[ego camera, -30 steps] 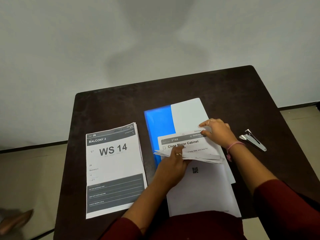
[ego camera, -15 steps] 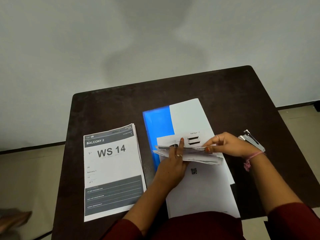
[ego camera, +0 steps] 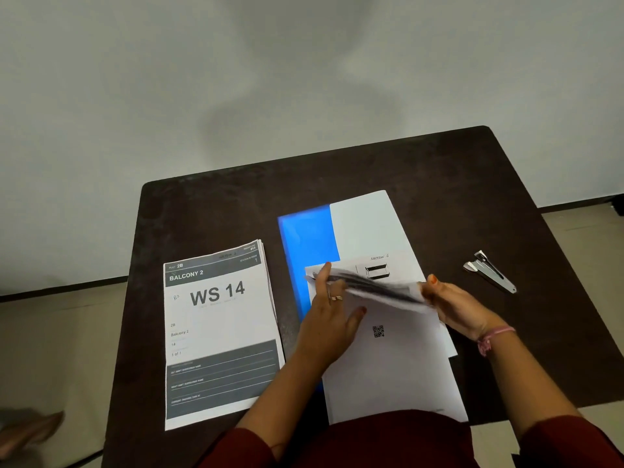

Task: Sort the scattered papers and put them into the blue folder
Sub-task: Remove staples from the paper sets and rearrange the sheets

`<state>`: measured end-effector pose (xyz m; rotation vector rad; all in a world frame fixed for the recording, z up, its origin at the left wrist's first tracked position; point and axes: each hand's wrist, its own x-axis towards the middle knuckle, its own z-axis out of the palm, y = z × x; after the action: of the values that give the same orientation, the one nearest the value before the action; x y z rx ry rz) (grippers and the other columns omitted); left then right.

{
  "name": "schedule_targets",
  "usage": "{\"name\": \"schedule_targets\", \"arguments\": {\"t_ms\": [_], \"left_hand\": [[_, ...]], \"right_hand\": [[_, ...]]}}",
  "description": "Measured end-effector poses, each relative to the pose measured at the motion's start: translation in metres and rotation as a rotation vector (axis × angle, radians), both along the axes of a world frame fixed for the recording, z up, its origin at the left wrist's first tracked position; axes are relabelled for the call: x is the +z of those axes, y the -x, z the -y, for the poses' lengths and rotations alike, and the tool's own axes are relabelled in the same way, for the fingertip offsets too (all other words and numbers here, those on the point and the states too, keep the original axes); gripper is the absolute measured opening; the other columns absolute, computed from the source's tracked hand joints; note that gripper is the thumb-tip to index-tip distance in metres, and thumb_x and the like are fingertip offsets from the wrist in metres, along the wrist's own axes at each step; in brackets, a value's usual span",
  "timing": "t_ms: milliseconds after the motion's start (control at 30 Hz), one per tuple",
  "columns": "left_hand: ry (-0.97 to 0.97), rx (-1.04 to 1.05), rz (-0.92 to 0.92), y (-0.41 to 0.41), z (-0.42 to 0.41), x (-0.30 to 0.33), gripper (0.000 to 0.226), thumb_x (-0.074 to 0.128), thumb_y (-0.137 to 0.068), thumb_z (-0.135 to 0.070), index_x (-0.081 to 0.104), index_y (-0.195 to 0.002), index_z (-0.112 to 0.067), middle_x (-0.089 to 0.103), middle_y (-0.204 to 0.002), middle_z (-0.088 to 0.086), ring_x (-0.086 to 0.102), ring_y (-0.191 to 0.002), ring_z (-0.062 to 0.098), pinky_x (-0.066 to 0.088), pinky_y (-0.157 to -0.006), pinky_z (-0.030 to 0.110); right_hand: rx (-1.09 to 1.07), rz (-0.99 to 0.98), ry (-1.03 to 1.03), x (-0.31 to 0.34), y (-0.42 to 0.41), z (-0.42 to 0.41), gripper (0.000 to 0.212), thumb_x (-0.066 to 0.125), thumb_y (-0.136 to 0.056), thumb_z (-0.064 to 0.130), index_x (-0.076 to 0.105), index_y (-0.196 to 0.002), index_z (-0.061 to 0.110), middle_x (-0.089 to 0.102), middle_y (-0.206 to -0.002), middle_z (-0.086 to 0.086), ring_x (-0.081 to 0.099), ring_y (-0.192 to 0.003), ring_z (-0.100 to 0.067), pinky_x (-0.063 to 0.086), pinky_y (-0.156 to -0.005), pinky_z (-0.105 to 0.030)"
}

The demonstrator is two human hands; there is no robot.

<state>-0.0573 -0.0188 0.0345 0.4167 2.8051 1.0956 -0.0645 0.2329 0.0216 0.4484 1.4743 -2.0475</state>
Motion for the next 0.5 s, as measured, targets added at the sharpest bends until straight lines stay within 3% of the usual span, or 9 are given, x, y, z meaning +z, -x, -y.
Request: {"name": "schedule_targets", "arguments": {"t_ms": [67, 133, 167, 267, 333, 367, 433, 500], "left_hand": [[-0.053, -0.049, -0.012, 0.002, 0.000, 0.003, 0.048, 0.056, -0.088, -0.041, 0.043, -0.126, -0.015, 0.027, -0.154, 0.010, 0.056, -0.116, 0.025, 0.046, -0.093, 0.022], [-0.047, -0.078, -0.022, 0.003, 0.001, 0.006, 0.050, 0.056, -0.088, -0.040, 0.040, -0.128, -0.016, 0.051, -0.137, 0.010, 0.064, -0.087, 0.025, 0.052, -0.075, 0.023], [-0.026, -0.079, -0.006, 0.003, 0.000, 0.009, 0.046, 0.056, -0.089, -0.040, 0.040, -0.125, -0.017, 0.060, -0.124, 0.010, 0.065, -0.081, 0.025, 0.049, -0.068, 0.023], [-0.017, -0.027, 0.100, 0.003, -0.001, 0.014, 0.032, 0.057, -0.093, -0.034, 0.044, -0.114, -0.013, 0.065, -0.112, 0.007, 0.065, -0.092, 0.025, 0.043, -0.070, 0.017], [-0.029, -0.026, 0.092, 0.002, -0.003, 0.017, 0.034, 0.056, -0.094, -0.033, 0.042, -0.119, -0.014, 0.064, -0.115, 0.007, 0.066, -0.094, 0.025, 0.049, -0.074, 0.024], [-0.041, -0.052, 0.051, 0.001, -0.004, 0.018, 0.038, 0.056, -0.093, -0.033, 0.038, -0.122, -0.016, 0.064, -0.113, 0.008, 0.066, -0.091, 0.026, 0.053, -0.074, 0.029], [-0.064, -0.117, -0.020, 0.000, -0.004, 0.015, 0.047, 0.056, -0.092, -0.034, 0.031, -0.131, -0.022, 0.062, -0.115, 0.010, 0.068, -0.092, 0.025, 0.058, -0.075, 0.035], [-0.070, -0.118, 0.002, -0.001, -0.003, 0.013, 0.057, 0.056, -0.093, -0.034, 0.030, -0.142, -0.020, 0.056, -0.133, 0.008, 0.062, -0.110, 0.023, 0.054, -0.087, 0.035]], "right_hand": [[0.107, -0.025, -0.025, 0.006, 0.001, 0.004, 0.072, 0.064, -0.071, 0.069, 0.071, -0.083, -0.002, 0.068, -0.111, -0.015, 0.064, -0.108, -0.018, 0.050, -0.088, -0.019], [0.182, -0.022, -0.097, 0.012, 0.006, 0.008, 0.076, 0.055, -0.082, 0.064, 0.066, -0.080, -0.011, 0.072, -0.090, -0.014, 0.069, -0.088, -0.011, 0.049, -0.077, -0.013], [0.196, -0.023, -0.176, 0.016, 0.010, 0.012, 0.073, 0.052, -0.087, 0.059, 0.065, -0.079, -0.012, 0.069, -0.078, -0.016, 0.068, -0.076, -0.007, 0.048, -0.071, -0.010], [0.196, -0.129, -0.463, 0.015, 0.030, 0.017, 0.053, 0.062, -0.081, 0.048, 0.069, -0.080, -0.005, 0.070, -0.084, -0.019, 0.065, -0.077, -0.014, 0.048, -0.078, -0.024], [0.190, -0.283, -0.706, 0.009, 0.047, 0.019, 0.025, 0.071, -0.080, 0.035, 0.073, -0.088, 0.012, 0.071, -0.097, -0.010, 0.062, -0.091, -0.017, 0.046, -0.085, -0.027], [0.204, -0.359, -0.811, 0.007, 0.056, 0.020, 0.020, 0.074, -0.080, 0.029, 0.071, -0.096, 0.016, 0.068, -0.108, -0.006, 0.059, -0.101, -0.017, 0.044, -0.091, -0.027], [0.298, -0.451, -0.969, 0.000, 0.073, 0.020, 0.039, 0.075, -0.080, 0.024, 0.063, -0.117, 0.016, 0.058, -0.124, -0.004, 0.051, -0.117, -0.018, 0.038, -0.103, -0.030], [0.377, -0.416, -1.037, -0.002, 0.084, 0.022, 0.055, 0.077, -0.077, 0.028, 0.057, -0.126, 0.014, 0.056, -0.125, -0.004, 0.050, -0.120, -0.022, 0.038, -0.104, -0.033]]}}
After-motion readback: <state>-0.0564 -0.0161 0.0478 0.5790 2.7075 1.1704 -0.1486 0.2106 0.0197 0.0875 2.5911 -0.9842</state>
